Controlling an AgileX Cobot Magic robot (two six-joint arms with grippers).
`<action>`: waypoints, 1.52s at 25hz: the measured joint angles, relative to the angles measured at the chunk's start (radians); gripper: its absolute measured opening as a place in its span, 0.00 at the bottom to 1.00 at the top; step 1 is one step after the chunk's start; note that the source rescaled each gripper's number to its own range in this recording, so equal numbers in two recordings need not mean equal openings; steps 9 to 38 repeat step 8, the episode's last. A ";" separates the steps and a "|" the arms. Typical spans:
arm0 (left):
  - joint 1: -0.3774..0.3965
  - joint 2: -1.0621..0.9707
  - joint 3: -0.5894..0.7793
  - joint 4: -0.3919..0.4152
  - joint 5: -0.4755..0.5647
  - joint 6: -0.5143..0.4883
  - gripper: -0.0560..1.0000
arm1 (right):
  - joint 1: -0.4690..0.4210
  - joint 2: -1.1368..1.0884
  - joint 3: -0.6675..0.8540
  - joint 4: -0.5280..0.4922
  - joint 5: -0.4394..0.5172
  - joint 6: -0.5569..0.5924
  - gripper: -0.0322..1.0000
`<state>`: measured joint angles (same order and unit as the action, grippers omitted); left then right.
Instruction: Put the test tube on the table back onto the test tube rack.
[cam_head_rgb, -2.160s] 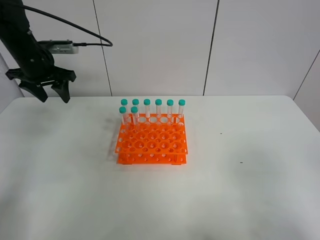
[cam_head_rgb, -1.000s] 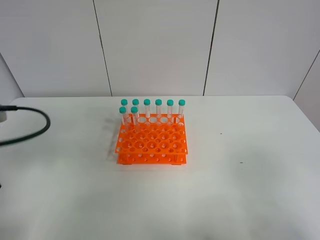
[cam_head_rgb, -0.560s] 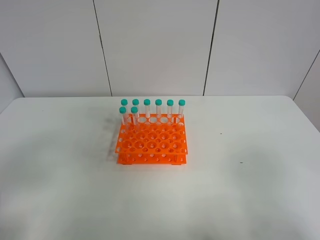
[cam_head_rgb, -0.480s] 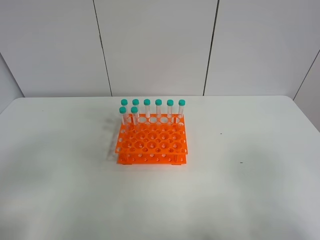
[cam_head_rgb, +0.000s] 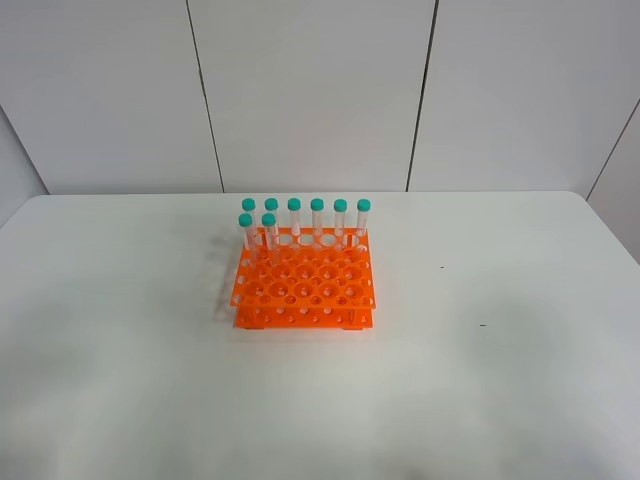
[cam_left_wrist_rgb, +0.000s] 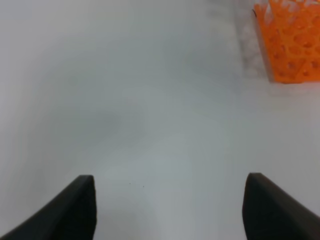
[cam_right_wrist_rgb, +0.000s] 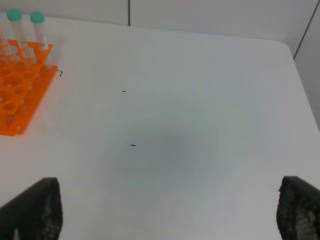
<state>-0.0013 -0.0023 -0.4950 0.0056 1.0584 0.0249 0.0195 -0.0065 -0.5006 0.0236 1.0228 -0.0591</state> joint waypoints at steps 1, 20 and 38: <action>0.000 0.000 0.000 0.000 0.000 0.000 0.97 | 0.000 0.000 0.000 0.000 0.000 0.000 0.94; 0.000 0.000 0.001 0.000 0.000 -0.003 0.97 | 0.000 0.000 0.000 0.000 0.000 0.000 0.94; 0.000 0.000 0.001 0.000 0.000 -0.003 0.97 | 0.000 0.000 0.000 0.000 0.000 0.000 0.94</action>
